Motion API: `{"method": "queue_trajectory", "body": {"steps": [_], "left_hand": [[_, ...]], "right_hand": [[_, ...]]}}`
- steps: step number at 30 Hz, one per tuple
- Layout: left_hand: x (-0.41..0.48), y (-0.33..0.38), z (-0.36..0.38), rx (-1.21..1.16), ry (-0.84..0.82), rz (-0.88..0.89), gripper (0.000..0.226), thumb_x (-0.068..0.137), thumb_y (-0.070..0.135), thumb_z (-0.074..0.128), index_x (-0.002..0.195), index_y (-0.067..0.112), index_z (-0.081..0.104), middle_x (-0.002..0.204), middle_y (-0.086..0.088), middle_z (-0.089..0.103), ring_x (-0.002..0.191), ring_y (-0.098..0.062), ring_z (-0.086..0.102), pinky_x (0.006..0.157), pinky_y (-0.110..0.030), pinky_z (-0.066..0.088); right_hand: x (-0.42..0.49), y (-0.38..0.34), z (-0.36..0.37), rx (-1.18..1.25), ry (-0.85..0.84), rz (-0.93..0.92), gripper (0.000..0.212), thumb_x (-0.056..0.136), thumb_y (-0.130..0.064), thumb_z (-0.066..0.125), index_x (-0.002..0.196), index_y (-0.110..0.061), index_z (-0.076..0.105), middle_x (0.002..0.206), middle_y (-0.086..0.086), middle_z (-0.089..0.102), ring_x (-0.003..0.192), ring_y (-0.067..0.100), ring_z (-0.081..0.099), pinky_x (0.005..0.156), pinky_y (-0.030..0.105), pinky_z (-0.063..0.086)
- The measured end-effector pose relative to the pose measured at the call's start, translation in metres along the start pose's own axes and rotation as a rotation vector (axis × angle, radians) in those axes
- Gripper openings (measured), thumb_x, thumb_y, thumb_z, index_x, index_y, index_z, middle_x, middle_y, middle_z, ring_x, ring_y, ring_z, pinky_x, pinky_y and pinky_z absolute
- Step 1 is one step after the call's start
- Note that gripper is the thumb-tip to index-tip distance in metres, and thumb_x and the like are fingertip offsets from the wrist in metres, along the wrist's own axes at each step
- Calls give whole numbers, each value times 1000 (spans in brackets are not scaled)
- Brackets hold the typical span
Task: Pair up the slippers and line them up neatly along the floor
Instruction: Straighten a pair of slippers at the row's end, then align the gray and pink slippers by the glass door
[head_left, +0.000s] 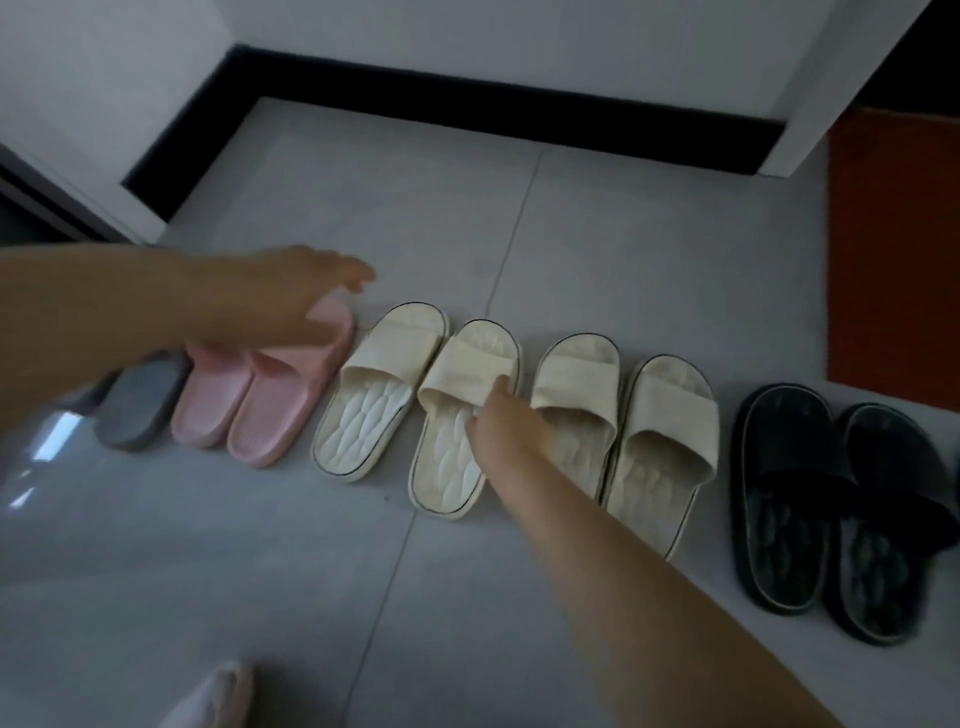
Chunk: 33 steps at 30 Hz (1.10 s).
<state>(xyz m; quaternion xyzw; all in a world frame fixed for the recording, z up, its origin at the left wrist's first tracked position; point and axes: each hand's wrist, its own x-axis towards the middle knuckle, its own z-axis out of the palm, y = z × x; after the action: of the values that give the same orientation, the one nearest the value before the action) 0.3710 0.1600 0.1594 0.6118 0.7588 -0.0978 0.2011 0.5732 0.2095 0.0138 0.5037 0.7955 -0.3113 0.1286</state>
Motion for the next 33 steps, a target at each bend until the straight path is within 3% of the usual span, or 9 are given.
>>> {"method": "queue_trajectory", "body": {"steps": [2,5,9,13,19,23,27,29,33], "left_hand": [[-6,-5,-17,-137,42,-17,61,81,11,65,136,14,38,130,-8,54,116,-26,51,99,-32,36],[1,-26,-3,-163,-34,10,61,83,13,63,137,16,34,127,-4,56,106,-15,50,96,-31,39],[19,-93,37,-106,-145,51,70,83,18,65,141,17,27,130,0,54,109,-16,51,93,-24,37],[11,-183,48,-188,-91,-27,73,79,14,69,140,11,30,133,-8,52,118,-24,51,95,-24,37],[-23,-313,74,-287,82,-214,66,71,14,76,130,6,49,128,-17,57,115,-30,56,99,-33,42],[-44,-359,115,-303,191,-295,69,68,21,77,131,15,50,134,-13,53,123,-34,48,103,-43,40],[-46,-384,132,-377,324,-342,71,67,22,79,131,15,49,132,-15,54,121,-38,47,101,-48,41],[-41,-392,139,-346,369,-304,76,67,24,79,135,19,44,138,-11,48,127,-36,41,106,-49,35],[-24,-408,141,-252,334,-220,93,70,37,75,144,35,20,157,4,17,145,-25,7,116,-50,1]], "right_hand": [[-3,-15,-4,33,-17,-23,51,92,-16,41,138,-5,22,120,15,60,108,33,58,71,32,37],[7,-43,5,112,11,-50,43,91,-19,45,130,-11,31,120,14,56,109,33,56,73,33,37],[31,-84,29,14,187,-185,57,85,-15,50,138,-22,30,130,13,39,114,33,42,89,39,38],[27,-136,49,-33,266,-249,54,84,-21,50,136,-22,37,133,10,38,117,33,41,100,38,35],[23,-237,80,-21,35,-406,57,82,-25,56,136,-31,37,144,5,30,129,29,33,108,36,31],[36,-287,87,-11,-12,-305,67,84,-27,56,143,-32,25,152,0,20,135,27,24,112,39,25],[48,-331,95,-36,25,-318,61,86,-25,52,141,-33,29,149,1,23,132,29,24,110,40,28],[55,-349,107,-42,91,-322,55,88,-28,48,140,-33,31,149,2,24,133,28,21,111,39,22],[76,-356,117,-171,123,-236,62,88,-34,49,142,-39,20,156,1,7,141,34,6,116,49,5]]}}
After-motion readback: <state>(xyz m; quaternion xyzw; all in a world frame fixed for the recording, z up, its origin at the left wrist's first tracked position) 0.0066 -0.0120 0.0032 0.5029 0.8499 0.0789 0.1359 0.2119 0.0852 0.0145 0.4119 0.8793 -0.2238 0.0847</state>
